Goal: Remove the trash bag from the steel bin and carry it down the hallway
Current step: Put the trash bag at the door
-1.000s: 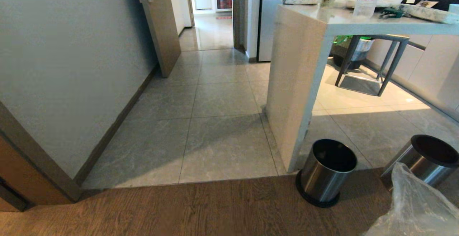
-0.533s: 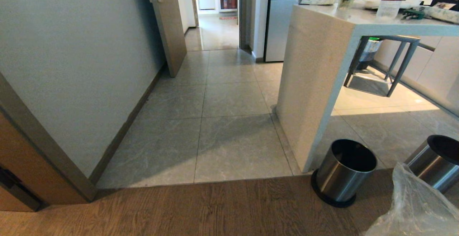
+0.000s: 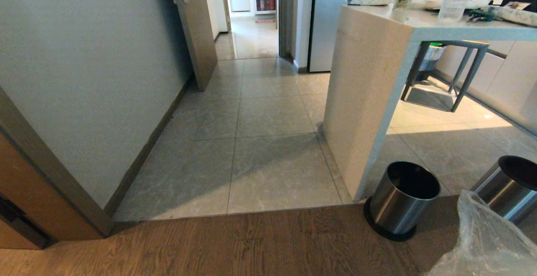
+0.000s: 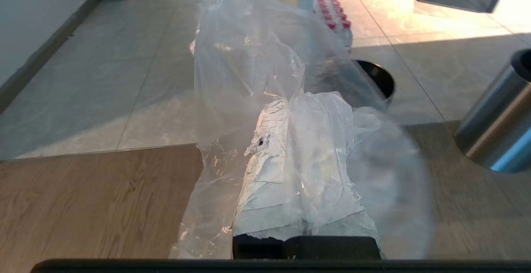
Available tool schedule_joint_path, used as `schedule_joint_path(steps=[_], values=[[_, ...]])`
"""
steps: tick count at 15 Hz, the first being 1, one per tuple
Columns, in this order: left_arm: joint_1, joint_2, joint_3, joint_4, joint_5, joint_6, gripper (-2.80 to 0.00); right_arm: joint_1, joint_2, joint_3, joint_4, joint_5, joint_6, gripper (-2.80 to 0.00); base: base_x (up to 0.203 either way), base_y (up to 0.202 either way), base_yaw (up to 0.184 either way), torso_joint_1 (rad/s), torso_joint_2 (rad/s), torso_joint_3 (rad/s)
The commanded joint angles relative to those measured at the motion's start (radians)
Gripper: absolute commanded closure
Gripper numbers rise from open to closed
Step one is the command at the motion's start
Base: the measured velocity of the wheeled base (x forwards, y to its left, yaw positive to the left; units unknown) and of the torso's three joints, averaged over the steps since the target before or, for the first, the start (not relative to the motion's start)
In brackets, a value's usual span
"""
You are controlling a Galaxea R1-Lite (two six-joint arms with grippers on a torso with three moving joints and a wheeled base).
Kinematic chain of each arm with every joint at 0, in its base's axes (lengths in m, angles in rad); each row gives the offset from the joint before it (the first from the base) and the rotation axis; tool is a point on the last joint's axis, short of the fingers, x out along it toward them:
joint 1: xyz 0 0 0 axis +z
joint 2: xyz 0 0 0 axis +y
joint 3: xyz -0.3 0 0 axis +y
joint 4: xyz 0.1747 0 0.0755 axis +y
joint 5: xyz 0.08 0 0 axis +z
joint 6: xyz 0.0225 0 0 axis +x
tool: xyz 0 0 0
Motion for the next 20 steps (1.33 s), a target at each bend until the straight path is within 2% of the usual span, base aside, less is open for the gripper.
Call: schedule_joint_path(steps=[1,7,20], values=[[0.0,0.0,0.0,0.0,0.0,0.001,0.0,0.001,0.002,0.002,0.0,0.0,0.0,0.0,0.0,0.0,0.0,0.0,0.0,0.0],[0.0,0.0,0.0,0.0,0.0,-0.001,0.0,0.0,0.002,0.002,0.0,0.0,0.0,0.0,0.009,0.0,0.0,0.0,0.0,0.003],[0.0,0.0,0.0,0.0,0.0,-0.001,0.0,0.0,0.002,0.002,0.0,0.0,0.0,0.0,0.187,0.0,0.0,0.003,0.0,0.004]])
